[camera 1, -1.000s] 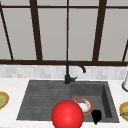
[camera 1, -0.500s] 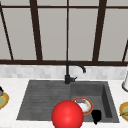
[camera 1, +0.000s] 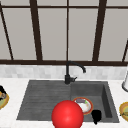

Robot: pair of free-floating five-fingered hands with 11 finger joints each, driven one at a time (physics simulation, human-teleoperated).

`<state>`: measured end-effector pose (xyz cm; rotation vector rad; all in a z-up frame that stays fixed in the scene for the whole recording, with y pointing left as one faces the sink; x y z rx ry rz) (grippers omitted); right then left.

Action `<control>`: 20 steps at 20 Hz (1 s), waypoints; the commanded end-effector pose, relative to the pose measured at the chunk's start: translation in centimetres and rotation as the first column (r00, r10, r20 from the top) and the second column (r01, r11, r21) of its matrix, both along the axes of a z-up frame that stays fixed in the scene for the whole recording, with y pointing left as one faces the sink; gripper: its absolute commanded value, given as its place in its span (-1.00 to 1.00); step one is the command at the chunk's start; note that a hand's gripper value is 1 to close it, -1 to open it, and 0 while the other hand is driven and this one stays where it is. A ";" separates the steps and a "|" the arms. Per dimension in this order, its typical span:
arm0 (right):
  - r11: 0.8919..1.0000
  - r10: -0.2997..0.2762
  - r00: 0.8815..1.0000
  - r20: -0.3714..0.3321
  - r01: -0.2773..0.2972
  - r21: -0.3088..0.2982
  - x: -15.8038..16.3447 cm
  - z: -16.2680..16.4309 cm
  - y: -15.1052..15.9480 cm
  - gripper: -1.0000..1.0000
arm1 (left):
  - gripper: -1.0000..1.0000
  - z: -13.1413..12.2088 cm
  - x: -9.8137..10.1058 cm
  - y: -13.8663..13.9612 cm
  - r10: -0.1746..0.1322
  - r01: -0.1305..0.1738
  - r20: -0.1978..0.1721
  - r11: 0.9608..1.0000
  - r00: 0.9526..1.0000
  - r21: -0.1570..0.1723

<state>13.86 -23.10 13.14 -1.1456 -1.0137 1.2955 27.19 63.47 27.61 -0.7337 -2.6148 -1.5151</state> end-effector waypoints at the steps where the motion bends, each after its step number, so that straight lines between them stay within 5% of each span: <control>1: 1.000 0.000 1.000 0.000 0.000 0.000 0.0 0.0 0.0 0.00 | 1.00 1.0 -1.2 -2.6 -0.012 0.012 0.012 1.000 1.000 0.018; 16: 1.000 0.000 1.000 0.000 0.000 0.000 0.0 0.0 0.0 0.00 | 1.00 2.4 -3.6 -13.6 -0.012 0.011 0.015 1.000 1.000 0.015; 17: 1.000 0.000 1.000 0.000 0.000 0.000 0.0 0.0 0.0 0.00 | 1.00 2.8 -3.1 -14.1 0.001 -0.002 0.007 0.999 1.000 0.045; 20: 1.000 0.000 1.000 0.000 0.000 0.000 0.0 0.0 0.0 0.00 | 1.00 3.5 -3.6 -16.3 0.001 -0.002 0.010 0.999 1.000 0.043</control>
